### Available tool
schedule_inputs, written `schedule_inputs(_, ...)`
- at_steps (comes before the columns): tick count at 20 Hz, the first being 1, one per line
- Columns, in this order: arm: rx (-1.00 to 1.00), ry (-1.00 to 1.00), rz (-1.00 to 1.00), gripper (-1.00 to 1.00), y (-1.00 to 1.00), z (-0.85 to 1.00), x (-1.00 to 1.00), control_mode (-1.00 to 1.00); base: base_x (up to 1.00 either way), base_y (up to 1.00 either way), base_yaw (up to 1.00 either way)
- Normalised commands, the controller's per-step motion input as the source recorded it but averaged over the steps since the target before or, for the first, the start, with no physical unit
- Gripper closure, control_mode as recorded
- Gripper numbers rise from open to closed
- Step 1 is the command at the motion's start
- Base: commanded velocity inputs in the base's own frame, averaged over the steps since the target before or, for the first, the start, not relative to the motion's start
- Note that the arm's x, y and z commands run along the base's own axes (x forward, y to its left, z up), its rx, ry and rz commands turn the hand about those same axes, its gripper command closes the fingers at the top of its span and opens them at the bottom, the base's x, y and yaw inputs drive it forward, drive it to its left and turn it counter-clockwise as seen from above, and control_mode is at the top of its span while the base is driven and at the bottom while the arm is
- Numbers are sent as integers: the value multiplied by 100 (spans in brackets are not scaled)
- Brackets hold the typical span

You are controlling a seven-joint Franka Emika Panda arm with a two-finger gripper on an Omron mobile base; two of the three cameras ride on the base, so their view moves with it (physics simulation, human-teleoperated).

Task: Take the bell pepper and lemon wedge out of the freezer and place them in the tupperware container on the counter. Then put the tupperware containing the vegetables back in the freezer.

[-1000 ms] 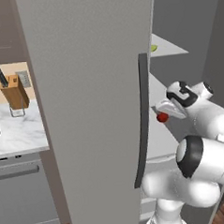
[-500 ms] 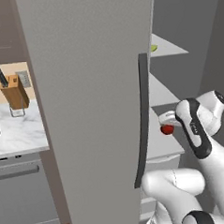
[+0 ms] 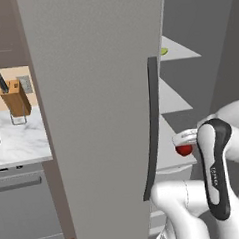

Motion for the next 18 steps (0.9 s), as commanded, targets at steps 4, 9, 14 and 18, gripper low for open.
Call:
schedule_inputs(4,-8,2,8,100,46,87,-80,-100,0,0,0)
schedule_inputs(9,-7,2,8,100,32,87,-65,-100,0,0,0)
schedule_inputs(14,-14,-4,1,100,28,37,-63,-100,0,0,0)
schedule_inputs(18,-9,-4,-1,100,1,21,-40,-100,0,0,0)
